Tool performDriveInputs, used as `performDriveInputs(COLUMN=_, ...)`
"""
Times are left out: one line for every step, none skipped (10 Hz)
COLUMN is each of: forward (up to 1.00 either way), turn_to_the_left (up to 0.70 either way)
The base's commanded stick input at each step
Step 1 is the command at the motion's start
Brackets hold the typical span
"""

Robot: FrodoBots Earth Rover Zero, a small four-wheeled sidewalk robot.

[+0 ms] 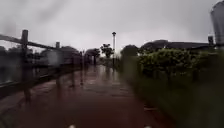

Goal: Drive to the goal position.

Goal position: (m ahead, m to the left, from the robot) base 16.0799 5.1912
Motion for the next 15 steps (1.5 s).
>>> performDriveInputs(forward=1.0, turn_to_the_left=0.0)
performDriveInputs(forward=1.0, turn_to_the_left=0.0)
performDriveInputs(forward=1.0, turn_to_the_left=0.0)
performDriveInputs(forward=1.0, turn_to_the_left=0.0)
performDriveInputs(forward=1.0, turn_to_the_left=0.0)
performDriveInputs(forward=1.0, turn_to_the_left=0.0)
performDriveInputs(forward=1.0, turn_to_the_left=0.0)
performDriveInputs(forward=1.0, turn_to_the_left=0.0)
performDriveInputs(forward=1.0, turn_to_the_left=0.0)
performDriveInputs(forward=1.0, turn_to_the_left=0.0)
performDriveInputs(forward=1.0, turn_to_the_left=0.0)
performDriveInputs(forward=1.0, turn_to_the_left=0.0)
performDriveInputs(forward=1.0, turn_to_the_left=0.0)
performDriveInputs(forward=1.0, turn_to_the_left=0.0)
performDriveInputs(forward=1.0, turn_to_the_left=0.0)
